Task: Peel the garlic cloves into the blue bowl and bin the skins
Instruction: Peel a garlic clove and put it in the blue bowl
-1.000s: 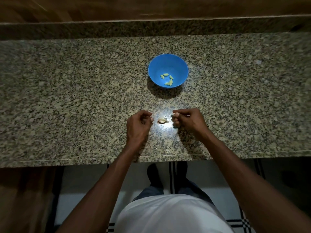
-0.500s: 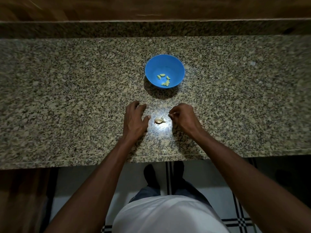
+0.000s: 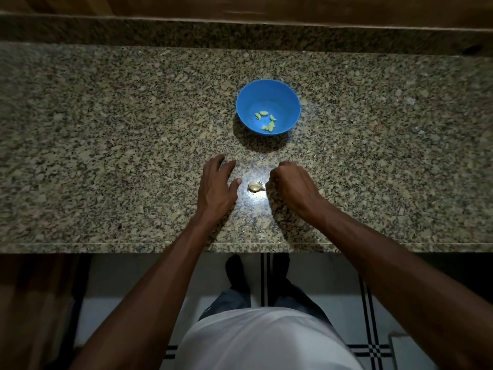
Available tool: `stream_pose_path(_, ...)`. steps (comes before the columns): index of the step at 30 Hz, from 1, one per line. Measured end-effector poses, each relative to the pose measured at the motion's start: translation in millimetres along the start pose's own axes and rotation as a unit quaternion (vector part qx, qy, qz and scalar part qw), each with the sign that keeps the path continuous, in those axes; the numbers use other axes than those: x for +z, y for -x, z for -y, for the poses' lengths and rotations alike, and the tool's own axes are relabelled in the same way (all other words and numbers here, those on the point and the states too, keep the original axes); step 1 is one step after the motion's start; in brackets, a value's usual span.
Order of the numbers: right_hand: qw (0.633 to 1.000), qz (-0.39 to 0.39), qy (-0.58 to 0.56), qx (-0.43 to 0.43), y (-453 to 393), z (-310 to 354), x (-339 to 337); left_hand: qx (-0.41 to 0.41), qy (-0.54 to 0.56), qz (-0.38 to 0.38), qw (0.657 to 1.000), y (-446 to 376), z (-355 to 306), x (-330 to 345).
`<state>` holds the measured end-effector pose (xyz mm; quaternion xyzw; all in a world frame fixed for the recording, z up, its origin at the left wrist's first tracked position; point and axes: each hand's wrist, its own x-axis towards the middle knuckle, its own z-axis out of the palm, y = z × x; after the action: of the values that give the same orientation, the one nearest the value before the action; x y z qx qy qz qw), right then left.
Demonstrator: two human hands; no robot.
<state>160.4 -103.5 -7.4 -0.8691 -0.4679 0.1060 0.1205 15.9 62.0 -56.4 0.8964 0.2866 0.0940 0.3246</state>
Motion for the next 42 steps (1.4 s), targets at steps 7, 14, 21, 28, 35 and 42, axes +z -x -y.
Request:
stream_pose_path(7, 1.000, 0.015, 0.011, -0.016, -4.9, -1.9, -3.6, -0.006, 0.004, -0.009, 1.000, 1.8, -1.0, 1.9)
stream_pose_path(14, 0.995, 0.044, 0.070, -0.053, -13.9, 9.4, -3.5, -0.010, 0.005, -0.016, 1.000, 3.8, -6.1, 2.2)
stream_pose_path(21, 0.998, 0.036, 0.043, -0.042, -14.8, 12.5, -2.4, -0.016, 0.004, 0.009, 1.000, 1.8, -3.5, -6.1)
stream_pose_path(28, 0.781, -0.037, -0.562, 0.269, 4.9, -18.0, -9.5, -0.051, 0.139, -0.064, 0.987, -2.9, -25.8, -24.8)
stream_pose_path(35, 0.653, -0.002, -0.709, 0.265, 18.5, -2.9, -21.1, -0.053, 0.271, -0.012, 0.961, 3.9, -77.7, -18.3)
stream_pose_path(42, 0.619, 0.011, -0.730, 0.291, 19.3, 2.3, -27.4, -0.117, 0.327, -0.032, 0.937, 2.4, -93.2, -7.6)
